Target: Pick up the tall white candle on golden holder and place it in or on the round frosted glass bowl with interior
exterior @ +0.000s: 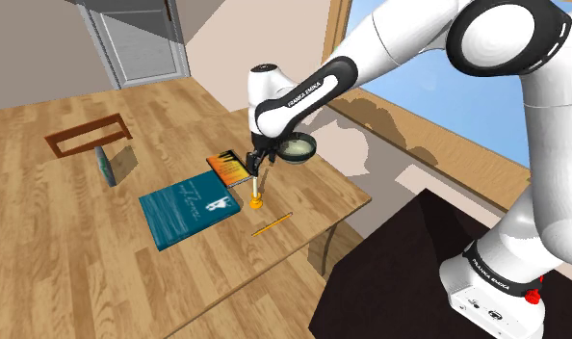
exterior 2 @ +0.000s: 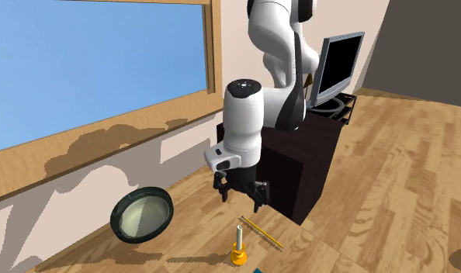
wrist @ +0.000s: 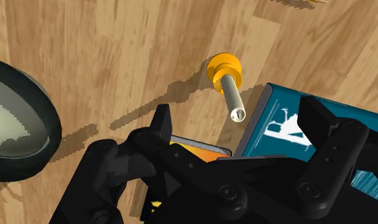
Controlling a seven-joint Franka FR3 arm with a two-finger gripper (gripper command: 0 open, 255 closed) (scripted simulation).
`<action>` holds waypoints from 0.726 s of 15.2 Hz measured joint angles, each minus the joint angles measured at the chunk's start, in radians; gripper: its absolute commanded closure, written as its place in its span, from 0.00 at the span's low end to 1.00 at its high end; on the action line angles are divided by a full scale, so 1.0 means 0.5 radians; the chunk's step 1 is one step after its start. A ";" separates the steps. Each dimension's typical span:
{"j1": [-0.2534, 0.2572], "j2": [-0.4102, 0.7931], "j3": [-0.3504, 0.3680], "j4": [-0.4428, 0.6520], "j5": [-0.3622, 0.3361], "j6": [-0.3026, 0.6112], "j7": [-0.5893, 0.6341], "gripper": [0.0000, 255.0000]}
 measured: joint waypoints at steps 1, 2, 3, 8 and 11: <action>0.019 0.075 -0.005 0.077 -0.016 -0.007 0.001 0.00; 0.038 0.145 -0.009 0.150 -0.030 -0.015 0.001 0.00; 0.053 0.209 -0.013 0.219 -0.039 -0.022 0.003 0.00; 0.069 0.336 -0.028 0.290 -0.058 0.032 0.004 0.00; 0.076 0.405 -0.036 0.313 -0.066 0.077 0.008 0.00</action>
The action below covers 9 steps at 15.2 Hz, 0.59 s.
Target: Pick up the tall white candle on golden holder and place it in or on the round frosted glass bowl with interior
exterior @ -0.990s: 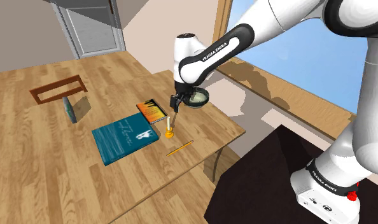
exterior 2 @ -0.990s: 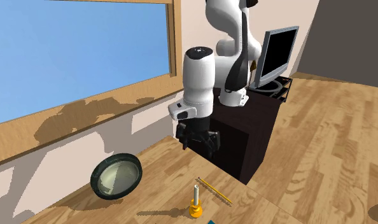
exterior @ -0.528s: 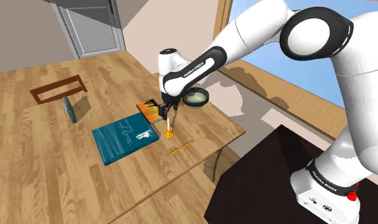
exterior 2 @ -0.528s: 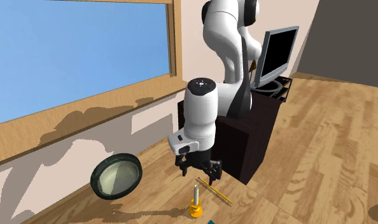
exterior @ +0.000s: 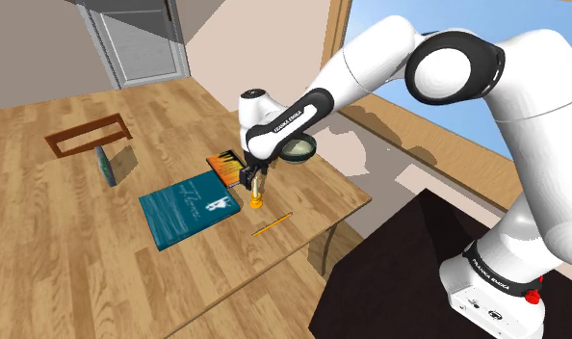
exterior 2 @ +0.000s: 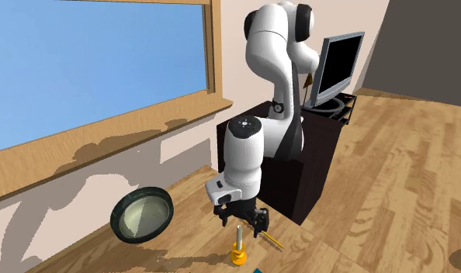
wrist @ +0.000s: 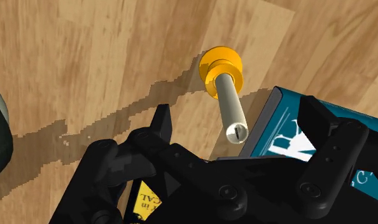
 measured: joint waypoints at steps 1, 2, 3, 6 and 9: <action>0.000 0.005 -0.001 0.001 -0.001 0.004 0.000 0.00; 0.001 0.008 -0.001 0.001 -0.001 0.008 0.001 0.00; 0.001 0.009 -0.002 0.000 -0.001 0.010 0.002 0.00; 0.002 0.010 -0.002 0.000 -0.002 0.011 0.002 0.00; 0.002 0.010 -0.002 0.000 -0.002 0.011 0.002 1.00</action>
